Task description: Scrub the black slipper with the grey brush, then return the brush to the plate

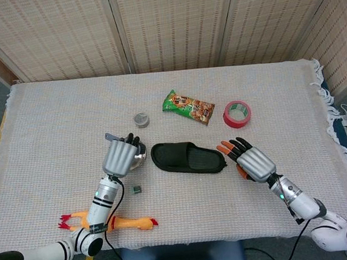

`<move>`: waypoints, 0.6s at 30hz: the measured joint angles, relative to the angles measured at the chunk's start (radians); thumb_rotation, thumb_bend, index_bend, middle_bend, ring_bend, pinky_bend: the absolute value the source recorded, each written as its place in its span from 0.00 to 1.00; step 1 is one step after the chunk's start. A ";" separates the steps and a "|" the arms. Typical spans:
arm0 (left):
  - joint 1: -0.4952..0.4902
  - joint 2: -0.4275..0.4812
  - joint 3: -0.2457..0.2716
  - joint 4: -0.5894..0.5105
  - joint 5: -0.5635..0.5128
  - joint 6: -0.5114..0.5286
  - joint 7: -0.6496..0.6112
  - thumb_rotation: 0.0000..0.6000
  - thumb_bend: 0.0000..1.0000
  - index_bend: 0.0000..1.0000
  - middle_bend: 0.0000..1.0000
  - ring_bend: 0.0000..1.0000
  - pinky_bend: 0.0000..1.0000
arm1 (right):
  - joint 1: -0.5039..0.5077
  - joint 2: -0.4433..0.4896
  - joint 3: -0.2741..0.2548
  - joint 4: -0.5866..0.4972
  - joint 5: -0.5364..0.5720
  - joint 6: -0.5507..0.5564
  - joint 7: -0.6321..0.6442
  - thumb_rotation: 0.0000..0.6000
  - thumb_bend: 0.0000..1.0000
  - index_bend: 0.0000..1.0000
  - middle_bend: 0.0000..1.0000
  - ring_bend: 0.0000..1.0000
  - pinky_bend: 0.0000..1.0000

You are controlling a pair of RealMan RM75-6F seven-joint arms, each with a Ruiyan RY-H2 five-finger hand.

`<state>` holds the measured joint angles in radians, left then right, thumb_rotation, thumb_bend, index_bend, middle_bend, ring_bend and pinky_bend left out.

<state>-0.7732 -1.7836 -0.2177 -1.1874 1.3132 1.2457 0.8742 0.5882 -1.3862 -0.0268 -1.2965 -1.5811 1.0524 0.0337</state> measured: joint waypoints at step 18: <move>0.018 -0.037 0.054 0.190 -0.113 -0.134 0.109 1.00 0.37 0.39 0.45 0.69 1.00 | -0.071 0.244 0.034 -0.231 -0.034 0.192 0.138 1.00 0.73 0.00 0.00 0.00 0.00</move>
<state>-0.7555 -1.8203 -0.1635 -0.9972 1.2005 1.1121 0.9833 0.5172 -1.1425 0.0075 -1.5274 -1.6154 1.2440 0.1714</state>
